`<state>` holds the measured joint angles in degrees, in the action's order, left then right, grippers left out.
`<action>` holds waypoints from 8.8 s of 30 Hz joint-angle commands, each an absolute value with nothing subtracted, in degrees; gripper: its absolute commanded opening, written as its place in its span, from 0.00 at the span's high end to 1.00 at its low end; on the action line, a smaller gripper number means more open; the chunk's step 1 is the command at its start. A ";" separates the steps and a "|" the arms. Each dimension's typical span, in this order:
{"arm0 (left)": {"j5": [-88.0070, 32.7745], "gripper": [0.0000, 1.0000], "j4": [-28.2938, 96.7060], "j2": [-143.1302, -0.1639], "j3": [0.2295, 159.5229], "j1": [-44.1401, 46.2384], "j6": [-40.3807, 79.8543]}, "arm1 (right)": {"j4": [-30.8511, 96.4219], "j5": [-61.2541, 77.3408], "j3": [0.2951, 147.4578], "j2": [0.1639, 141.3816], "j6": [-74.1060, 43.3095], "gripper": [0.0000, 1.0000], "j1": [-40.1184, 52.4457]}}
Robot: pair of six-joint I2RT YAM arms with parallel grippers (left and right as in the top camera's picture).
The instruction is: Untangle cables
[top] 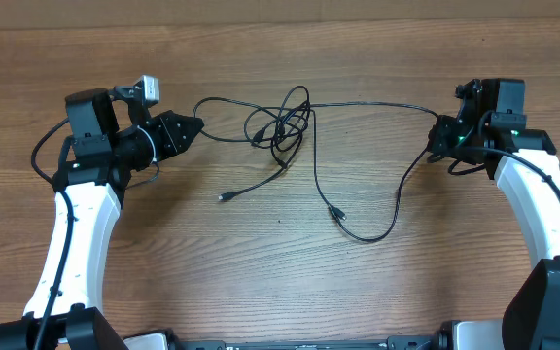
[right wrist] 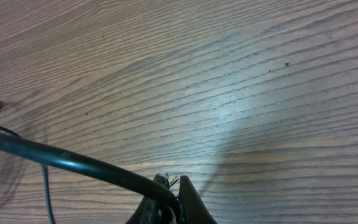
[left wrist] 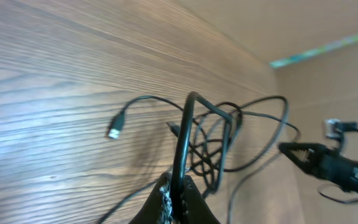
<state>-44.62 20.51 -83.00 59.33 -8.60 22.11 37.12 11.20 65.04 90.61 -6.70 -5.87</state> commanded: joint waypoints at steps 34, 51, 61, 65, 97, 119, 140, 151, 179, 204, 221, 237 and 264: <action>-29.28 0.54 26.96 -82.19 60.23 1.23 29.65 | 36.71 16.86 66.02 89.93 -7.53 0.00 -5.85; -17.17 0.60 17.69 -98.65 63.18 7.42 32.05 | 36.75 16.86 65.95 89.93 -7.51 0.00 -5.85; -11.53 0.61 16.14 -102.65 64.25 6.85 51.13 | 36.77 16.84 65.95 89.93 -7.51 0.00 -5.85; -9.96 0.62 13.80 -103.04 64.25 6.68 53.15 | 37.01 16.84 65.95 89.93 -7.51 0.00 -5.85; -30.17 0.96 8.95 -105.08 65.89 5.30 44.97 | 40.23 25.39 65.95 89.93 -7.51 0.00 -5.87; -42.26 0.96 10.13 -75.42 66.17 6.46 35.11 | 44.51 53.60 65.95 89.93 -7.46 0.00 4.05; -44.38 0.96 5.98 -71.18 66.17 6.46 37.63 | 34.02 36.38 65.95 89.93 -8.54 0.00 25.17; -33.36 0.92 11.66 -71.48 66.15 6.46 37.80 | 33.50 27.42 65.95 90.02 -15.44 0.00 25.45; -10.07 0.45 41.69 -95.22 66.15 6.44 42.19 | 34.96 21.85 63.68 90.04 -15.42 0.00 25.45; -13.76 0.73 29.02 -114.41 66.15 8.36 11.84 | 34.76 19.92 63.68 90.04 -15.42 0.00 25.43; -13.19 0.96 53.15 -107.33 83.40 8.67 10.39 | 33.65 20.16 63.68 90.04 -14.98 0.00 25.47; -25.23 0.96 62.94 -99.15 96.25 11.49 10.22 | 26.37 32.25 63.70 90.04 -14.81 0.00 28.03; -45.82 0.96 61.34 -89.45 107.48 13.04 7.27 | 16.38 1.50 63.70 93.82 -38.15 0.00 25.41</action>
<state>-44.58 61.30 -93.21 105.41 12.78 10.17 16.58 4.03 64.05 93.67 -34.65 28.05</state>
